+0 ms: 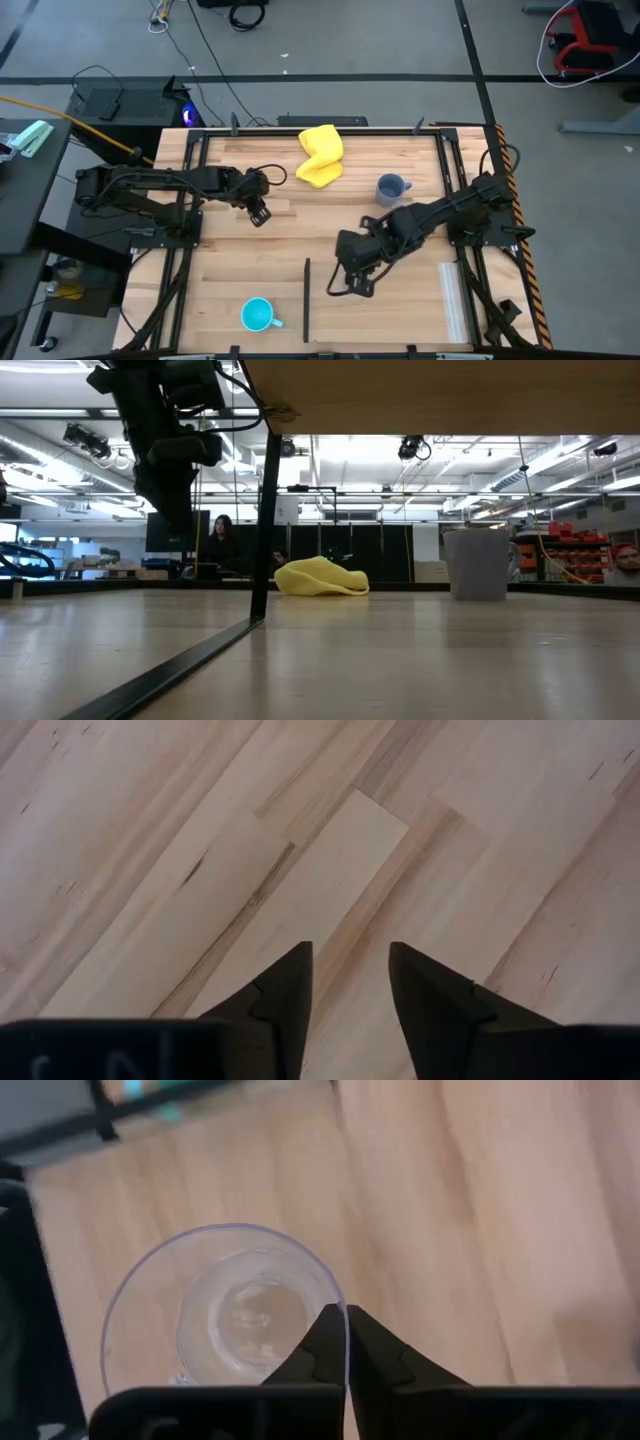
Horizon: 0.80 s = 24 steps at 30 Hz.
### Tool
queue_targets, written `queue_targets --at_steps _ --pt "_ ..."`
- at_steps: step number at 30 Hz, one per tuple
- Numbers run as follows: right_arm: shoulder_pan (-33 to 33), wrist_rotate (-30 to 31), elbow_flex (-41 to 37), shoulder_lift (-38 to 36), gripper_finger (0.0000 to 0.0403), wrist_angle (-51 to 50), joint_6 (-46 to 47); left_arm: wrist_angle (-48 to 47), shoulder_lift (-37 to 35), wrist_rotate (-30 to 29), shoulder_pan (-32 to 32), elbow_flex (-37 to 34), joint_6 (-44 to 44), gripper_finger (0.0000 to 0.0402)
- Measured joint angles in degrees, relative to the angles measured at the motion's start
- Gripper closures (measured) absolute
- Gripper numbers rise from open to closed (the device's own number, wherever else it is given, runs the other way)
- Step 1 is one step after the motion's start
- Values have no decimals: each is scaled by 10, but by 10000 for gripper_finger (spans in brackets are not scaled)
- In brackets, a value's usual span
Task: Stack small to large cups/mugs on shelf
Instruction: Put the transparent mug on the shelf
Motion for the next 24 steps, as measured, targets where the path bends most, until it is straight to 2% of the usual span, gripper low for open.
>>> queue_targets --at_steps 4,10,14,19,24 --pt "39 39 0 -27 399 -64 98 -1 0 0 -1 0 0 266" --pt "126 138 0 -79 400 -138 268 -1 0 0 -1 0 0 265" --pt "186 173 0 -101 401 -139 356 -1 0 0 -1 0 0 263" --pt "227 174 0 -96 401 -140 414 -1 0 0 -1 0 0 269" --pt "240 151 -19 -80 402 -137 446 -1 0 0 -1 0 9 275"
